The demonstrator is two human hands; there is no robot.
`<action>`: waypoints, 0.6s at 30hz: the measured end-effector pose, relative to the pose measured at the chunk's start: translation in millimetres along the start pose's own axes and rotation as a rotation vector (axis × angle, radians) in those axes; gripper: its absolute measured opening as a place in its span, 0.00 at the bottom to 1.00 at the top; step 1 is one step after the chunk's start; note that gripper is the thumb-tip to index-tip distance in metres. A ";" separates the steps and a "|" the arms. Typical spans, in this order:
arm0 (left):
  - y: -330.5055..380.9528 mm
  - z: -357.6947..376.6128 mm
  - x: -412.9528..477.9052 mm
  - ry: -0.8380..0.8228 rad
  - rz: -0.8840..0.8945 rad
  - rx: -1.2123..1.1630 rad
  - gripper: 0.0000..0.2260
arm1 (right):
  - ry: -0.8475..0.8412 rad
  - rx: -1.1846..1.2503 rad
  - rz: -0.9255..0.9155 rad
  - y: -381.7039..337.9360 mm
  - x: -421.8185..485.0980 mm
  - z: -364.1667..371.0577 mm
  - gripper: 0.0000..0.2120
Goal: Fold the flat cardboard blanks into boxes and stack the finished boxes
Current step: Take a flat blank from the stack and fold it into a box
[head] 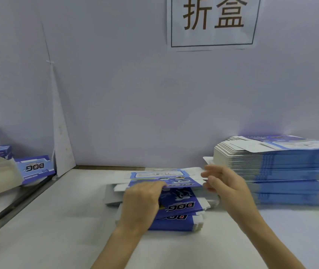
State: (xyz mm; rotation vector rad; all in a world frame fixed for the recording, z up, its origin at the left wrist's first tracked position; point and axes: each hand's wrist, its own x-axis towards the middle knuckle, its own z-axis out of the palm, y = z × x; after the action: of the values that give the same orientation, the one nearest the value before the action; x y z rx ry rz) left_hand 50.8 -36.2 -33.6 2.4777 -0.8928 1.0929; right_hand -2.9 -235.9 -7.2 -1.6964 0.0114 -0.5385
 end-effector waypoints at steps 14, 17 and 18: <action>-3.4 -88.5 25.0 0.587 -0.460 -0.960 0.08 | -0.051 0.058 -0.174 -30.0 -12.8 3.4 0.25; 13.1 -83.1 27.4 0.429 -0.472 -1.018 0.22 | -0.058 0.200 -0.235 -43.4 -22.9 8.6 0.21; 18.6 -79.9 27.8 0.380 -0.471 -1.010 0.27 | -0.029 0.212 -0.249 -45.1 -24.8 9.2 0.22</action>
State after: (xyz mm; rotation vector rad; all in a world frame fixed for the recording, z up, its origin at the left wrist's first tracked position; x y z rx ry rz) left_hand 8.5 -23.5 40.8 1.4586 -0.4994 0.6528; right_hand -34.7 -210.6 25.6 -1.5055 -0.2723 -0.6760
